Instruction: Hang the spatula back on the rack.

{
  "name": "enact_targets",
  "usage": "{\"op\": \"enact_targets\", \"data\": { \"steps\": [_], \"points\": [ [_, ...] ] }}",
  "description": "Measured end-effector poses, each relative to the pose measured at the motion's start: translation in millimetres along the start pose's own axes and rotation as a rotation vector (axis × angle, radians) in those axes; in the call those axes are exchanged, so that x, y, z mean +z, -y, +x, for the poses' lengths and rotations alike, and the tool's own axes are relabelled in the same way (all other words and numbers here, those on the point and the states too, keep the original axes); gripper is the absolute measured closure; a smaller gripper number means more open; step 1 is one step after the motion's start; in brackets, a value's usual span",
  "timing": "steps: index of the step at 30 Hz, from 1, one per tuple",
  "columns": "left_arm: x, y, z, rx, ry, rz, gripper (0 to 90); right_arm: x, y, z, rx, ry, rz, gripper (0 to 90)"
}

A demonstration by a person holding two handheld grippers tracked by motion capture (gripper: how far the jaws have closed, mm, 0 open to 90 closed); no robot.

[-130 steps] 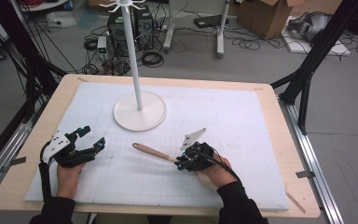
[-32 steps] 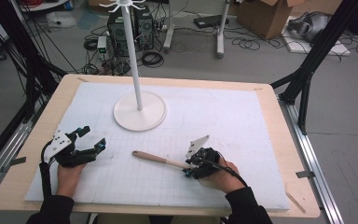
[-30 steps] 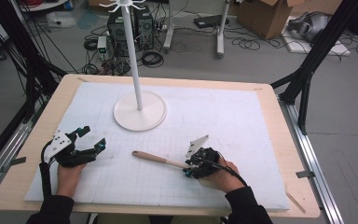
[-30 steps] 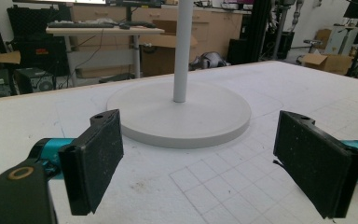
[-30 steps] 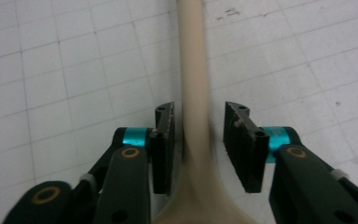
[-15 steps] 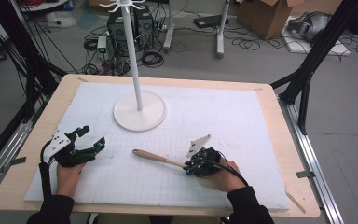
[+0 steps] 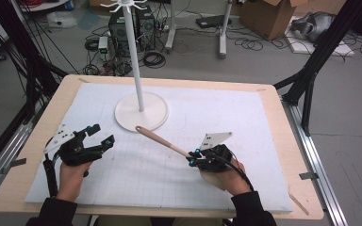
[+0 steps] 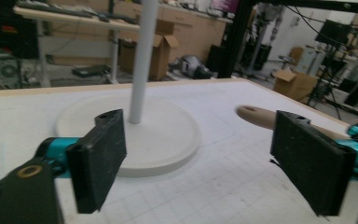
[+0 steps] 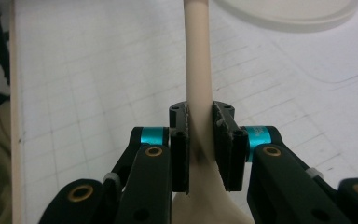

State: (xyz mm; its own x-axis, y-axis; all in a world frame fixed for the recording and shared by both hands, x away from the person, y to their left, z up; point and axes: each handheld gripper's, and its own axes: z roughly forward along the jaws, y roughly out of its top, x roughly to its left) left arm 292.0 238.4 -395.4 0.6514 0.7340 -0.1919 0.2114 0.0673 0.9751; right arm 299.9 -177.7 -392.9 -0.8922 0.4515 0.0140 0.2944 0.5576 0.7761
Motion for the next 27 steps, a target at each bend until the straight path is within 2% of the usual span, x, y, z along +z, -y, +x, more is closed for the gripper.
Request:
{"op": "enact_targets", "data": {
  "steps": [4, 7, 10, 12, 14, 17, 23, 27],
  "points": [
    [17.5, -15.4, -13.2, -0.037, 0.07, 0.02, 23.1, -1.3, -1.8, 0.0, 0.029, 0.024, -0.068, 77.9],
    [34.1, -25.2, -24.2, -0.037, 0.112, 0.053, 21.9, -1.2, -5.1, 1.8, 0.037, 0.024, -0.103, 77.9],
    [50.3, -31.5, -35.2, -0.02, 0.139, 0.082, 22.0, -0.8, -8.4, 3.0, 0.046, 0.023, -0.124, 78.0],
    [60.5, -32.7, -40.1, -0.023, 0.141, 0.103, 22.6, -0.3, -10.1, 4.0, 0.048, 0.021, -0.139, 78.0],
    [68.5, -32.7, -43.6, -0.046, 0.137, 0.118, 22.5, 0.3, -11.5, 5.3, 0.047, 0.022, -0.153, 78.0],
    [76.7, -31.7, -48.8, -0.068, 0.146, 0.12, 22.6, 1.8, -13.4, 7.8, 0.043, 0.031, -0.177, 78.0],
    [84.9, -31.4, -54.0, -0.092, 0.161, 0.116, 24.0, 6.5, -13.9, 12.6, 0.055, 0.027, -0.206, 77.9],
    [87.6, -34.6, -53.7, -0.099, 0.162, 0.128, 31.6, 9.4, -12.9, 14.9, 0.062, 0.043, -0.217, 77.9]
  ]
}}
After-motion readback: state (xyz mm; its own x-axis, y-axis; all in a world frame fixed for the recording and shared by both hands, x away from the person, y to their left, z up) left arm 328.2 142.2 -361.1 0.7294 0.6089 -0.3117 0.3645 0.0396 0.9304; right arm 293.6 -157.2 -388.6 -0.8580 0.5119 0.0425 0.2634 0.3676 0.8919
